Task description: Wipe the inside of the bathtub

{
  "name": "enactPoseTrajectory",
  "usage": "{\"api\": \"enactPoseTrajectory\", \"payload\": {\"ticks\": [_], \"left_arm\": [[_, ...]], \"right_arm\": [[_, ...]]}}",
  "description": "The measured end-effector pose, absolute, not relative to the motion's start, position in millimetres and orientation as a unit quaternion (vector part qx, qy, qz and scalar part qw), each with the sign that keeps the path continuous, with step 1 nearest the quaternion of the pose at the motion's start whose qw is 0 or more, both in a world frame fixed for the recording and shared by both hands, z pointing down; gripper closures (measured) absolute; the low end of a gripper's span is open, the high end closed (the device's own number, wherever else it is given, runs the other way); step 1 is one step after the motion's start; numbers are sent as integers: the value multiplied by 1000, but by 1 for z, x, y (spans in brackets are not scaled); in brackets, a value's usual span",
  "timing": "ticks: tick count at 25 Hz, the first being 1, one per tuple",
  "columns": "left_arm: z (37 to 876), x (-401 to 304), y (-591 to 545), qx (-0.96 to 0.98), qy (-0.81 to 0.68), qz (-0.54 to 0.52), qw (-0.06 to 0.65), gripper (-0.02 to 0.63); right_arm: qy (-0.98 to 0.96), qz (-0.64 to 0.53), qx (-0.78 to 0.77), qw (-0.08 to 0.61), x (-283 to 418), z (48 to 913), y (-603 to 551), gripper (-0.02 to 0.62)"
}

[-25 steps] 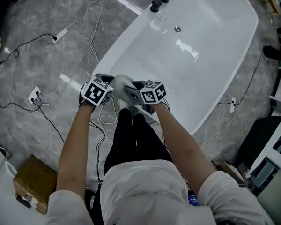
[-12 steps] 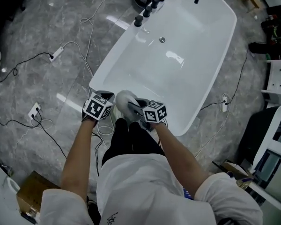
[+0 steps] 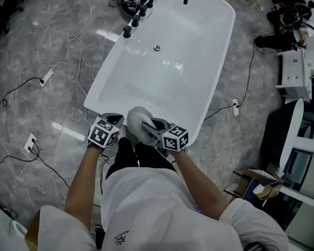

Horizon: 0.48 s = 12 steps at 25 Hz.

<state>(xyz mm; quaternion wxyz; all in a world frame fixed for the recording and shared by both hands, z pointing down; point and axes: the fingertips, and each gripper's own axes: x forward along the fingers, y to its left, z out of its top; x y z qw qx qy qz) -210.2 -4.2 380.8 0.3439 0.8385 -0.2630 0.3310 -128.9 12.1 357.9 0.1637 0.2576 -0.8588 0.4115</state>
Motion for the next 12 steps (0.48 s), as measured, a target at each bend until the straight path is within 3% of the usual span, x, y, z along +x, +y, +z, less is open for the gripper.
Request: {"api": "enactPoseTrajectory", "payload": {"ticks": [12], "left_arm": [[327, -155, 21, 860, -278, 293, 312, 595]], "right_arm": [[-873, 375, 299, 90, -54, 288, 42, 502]]}}
